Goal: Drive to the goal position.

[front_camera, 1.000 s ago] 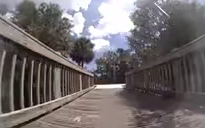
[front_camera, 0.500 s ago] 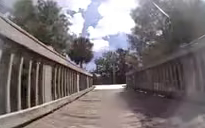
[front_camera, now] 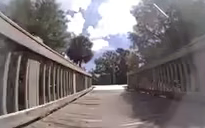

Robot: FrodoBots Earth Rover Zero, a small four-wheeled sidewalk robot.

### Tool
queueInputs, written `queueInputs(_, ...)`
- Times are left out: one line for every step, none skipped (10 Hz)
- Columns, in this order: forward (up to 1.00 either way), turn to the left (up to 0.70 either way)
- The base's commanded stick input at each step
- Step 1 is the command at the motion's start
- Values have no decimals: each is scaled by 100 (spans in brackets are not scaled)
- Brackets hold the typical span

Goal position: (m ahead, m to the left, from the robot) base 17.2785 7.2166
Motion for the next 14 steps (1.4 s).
queueInputs(70,0)
queueInputs(70,0)
queueInputs(70,0)
queueInputs(70,0)
queueInputs(70,0)
queueInputs(70,0)
queueInputs(70,0)
queueInputs(70,0)
queueInputs(70,0)
queueInputs(70,0)
queueInputs(70,0)
queueInputs(70,0)
queueInputs(70,0)
queueInputs(70,0)
